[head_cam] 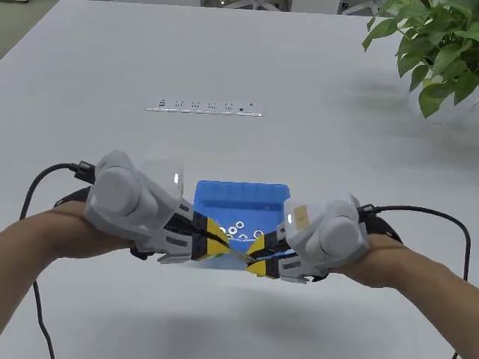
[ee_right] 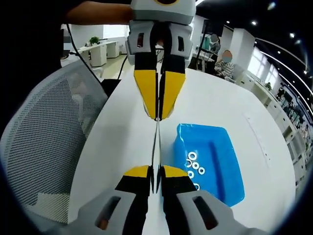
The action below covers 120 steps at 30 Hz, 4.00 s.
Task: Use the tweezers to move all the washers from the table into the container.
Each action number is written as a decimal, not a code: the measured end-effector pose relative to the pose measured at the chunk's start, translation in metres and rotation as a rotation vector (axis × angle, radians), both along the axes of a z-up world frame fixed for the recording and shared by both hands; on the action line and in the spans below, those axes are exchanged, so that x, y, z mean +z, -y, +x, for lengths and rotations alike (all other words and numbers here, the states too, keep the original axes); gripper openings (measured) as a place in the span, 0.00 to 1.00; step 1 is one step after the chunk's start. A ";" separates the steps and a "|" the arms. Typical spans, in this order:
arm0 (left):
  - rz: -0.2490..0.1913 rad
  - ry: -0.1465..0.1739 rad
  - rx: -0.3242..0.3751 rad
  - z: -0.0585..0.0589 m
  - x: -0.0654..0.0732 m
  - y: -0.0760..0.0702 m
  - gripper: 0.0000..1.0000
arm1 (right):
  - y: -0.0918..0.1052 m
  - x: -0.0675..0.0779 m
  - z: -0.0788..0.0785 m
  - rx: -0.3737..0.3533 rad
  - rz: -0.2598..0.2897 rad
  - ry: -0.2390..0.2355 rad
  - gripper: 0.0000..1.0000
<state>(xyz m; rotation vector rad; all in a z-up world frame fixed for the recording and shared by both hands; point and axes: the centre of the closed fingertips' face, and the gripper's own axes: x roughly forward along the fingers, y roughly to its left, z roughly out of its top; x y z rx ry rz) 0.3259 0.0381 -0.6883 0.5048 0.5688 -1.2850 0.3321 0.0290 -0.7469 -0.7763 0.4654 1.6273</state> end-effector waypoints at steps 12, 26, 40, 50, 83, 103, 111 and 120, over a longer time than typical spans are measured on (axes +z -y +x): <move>0.092 -0.015 -0.005 -0.007 -0.030 -0.012 0.05 | 0.001 -0.013 -0.006 -0.010 -0.019 -0.016 0.10; 0.141 -0.059 0.000 -0.017 -0.062 -0.015 0.05 | 0.005 -0.033 -0.018 -0.002 -0.065 -0.022 0.10; 0.185 -0.102 -0.009 -0.025 -0.083 -0.018 0.05 | 0.004 -0.046 -0.026 -0.002 -0.088 -0.029 0.10; 0.204 -0.128 -0.007 -0.034 -0.095 -0.017 0.05 | 0.006 -0.052 -0.033 0.012 -0.107 -0.028 0.10; 0.270 -0.183 -0.017 -0.052 -0.116 -0.018 0.07 | 0.006 -0.058 -0.045 0.015 -0.128 -0.050 0.12; 0.207 -0.174 0.099 -0.048 -0.104 -0.027 0.21 | 0.009 -0.031 -0.025 -0.130 -0.049 -0.069 0.26; 0.033 -0.164 0.261 -0.033 -0.075 -0.028 0.32 | 0.026 -0.010 -0.006 -0.268 0.015 -0.077 0.36; -0.137 -0.105 0.402 -0.019 -0.035 -0.032 0.49 | 0.053 0.019 0.016 -0.433 0.107 -0.063 0.51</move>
